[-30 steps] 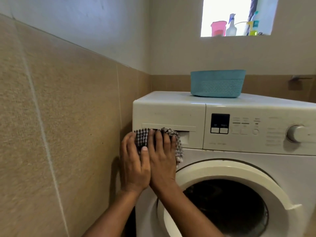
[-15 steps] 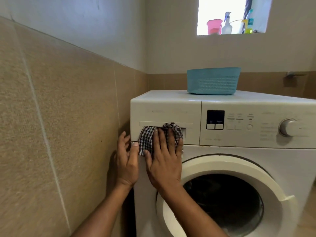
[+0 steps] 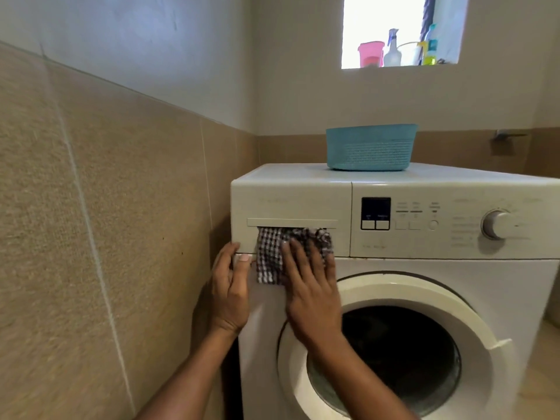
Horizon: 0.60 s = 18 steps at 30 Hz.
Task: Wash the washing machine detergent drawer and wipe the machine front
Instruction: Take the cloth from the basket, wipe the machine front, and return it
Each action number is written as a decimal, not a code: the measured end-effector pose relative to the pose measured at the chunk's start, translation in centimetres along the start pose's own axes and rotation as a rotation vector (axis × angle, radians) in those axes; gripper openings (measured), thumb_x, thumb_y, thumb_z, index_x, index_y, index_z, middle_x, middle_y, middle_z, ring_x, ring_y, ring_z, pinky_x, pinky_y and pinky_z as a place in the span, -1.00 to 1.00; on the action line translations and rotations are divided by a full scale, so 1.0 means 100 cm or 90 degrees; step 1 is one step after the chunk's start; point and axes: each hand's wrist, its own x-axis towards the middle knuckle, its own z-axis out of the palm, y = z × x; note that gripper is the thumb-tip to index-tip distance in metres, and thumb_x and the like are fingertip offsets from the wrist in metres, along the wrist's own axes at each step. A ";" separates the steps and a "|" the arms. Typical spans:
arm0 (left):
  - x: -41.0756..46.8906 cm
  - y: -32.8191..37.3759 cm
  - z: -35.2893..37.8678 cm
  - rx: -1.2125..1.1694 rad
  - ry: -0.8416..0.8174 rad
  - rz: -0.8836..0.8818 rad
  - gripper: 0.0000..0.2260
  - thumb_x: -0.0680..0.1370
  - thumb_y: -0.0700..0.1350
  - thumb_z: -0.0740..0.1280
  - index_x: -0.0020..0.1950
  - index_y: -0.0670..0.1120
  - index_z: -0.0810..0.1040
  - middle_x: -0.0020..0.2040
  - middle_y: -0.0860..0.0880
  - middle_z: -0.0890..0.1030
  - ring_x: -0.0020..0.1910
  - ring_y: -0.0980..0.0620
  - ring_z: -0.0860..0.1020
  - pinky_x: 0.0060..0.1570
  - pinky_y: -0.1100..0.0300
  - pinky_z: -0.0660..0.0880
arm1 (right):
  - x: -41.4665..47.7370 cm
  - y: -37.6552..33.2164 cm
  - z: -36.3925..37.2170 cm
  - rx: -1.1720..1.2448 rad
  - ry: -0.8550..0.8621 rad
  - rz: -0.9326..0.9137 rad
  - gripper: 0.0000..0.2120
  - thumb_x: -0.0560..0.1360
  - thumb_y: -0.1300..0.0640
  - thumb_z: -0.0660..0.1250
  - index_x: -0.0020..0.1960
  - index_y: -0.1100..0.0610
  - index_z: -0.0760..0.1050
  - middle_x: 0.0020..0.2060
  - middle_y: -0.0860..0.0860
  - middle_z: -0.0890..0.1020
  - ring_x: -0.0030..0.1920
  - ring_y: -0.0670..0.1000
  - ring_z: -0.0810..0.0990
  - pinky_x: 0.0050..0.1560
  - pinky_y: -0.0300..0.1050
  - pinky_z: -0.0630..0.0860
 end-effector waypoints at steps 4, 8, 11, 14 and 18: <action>-0.004 0.001 0.003 -0.017 0.000 0.000 -0.34 0.50 0.23 0.17 0.51 -0.11 0.38 0.38 -0.06 0.53 0.32 0.02 0.50 0.15 0.47 0.36 | -0.008 0.056 -0.012 0.009 0.037 0.073 -0.37 0.59 -0.02 0.16 0.61 0.06 0.10 0.61 0.04 0.07 0.61 0.07 0.00 0.56 0.20 -0.02; -0.003 0.002 0.004 -0.029 0.020 -0.019 -0.43 0.59 0.07 0.22 0.56 -0.12 0.28 0.45 -0.06 0.45 0.39 0.03 0.43 0.22 0.40 0.32 | 0.039 0.053 -0.026 0.076 0.077 0.227 -0.27 0.59 -0.20 -0.01 0.63 0.12 -0.09 0.62 0.11 -0.10 0.61 0.11 -0.16 0.55 0.25 -0.14; 0.001 -0.001 0.004 -0.048 0.028 -0.032 -0.55 0.68 -0.08 0.23 0.55 -0.15 0.30 0.44 -0.08 0.46 0.34 0.08 0.42 0.06 0.60 0.30 | 0.095 0.039 -0.047 0.067 0.074 0.239 -0.25 0.59 -0.32 -0.10 0.64 0.07 -0.14 0.61 0.15 -0.16 0.60 0.16 -0.22 0.55 0.26 -0.22; 0.009 0.000 0.006 -0.126 0.063 -0.069 -0.57 0.65 -0.01 0.28 0.49 -0.11 0.38 0.43 -0.10 0.48 0.33 0.07 0.44 0.17 0.44 0.38 | 0.127 -0.002 -0.051 0.077 0.002 0.048 -0.31 0.61 -0.33 -0.13 0.63 -0.05 -0.18 0.61 0.09 -0.21 0.59 0.11 -0.29 0.54 0.22 -0.31; 0.017 -0.007 0.000 -0.229 0.081 -0.114 -0.69 0.56 0.21 0.22 0.25 0.18 0.53 0.26 0.16 0.61 0.28 0.14 0.54 0.40 -0.14 0.38 | 0.103 -0.051 -0.022 0.013 -0.034 -0.180 -0.42 0.66 -0.20 -0.03 0.63 -0.06 -0.04 0.62 0.06 -0.13 0.60 0.10 -0.27 0.55 0.19 -0.29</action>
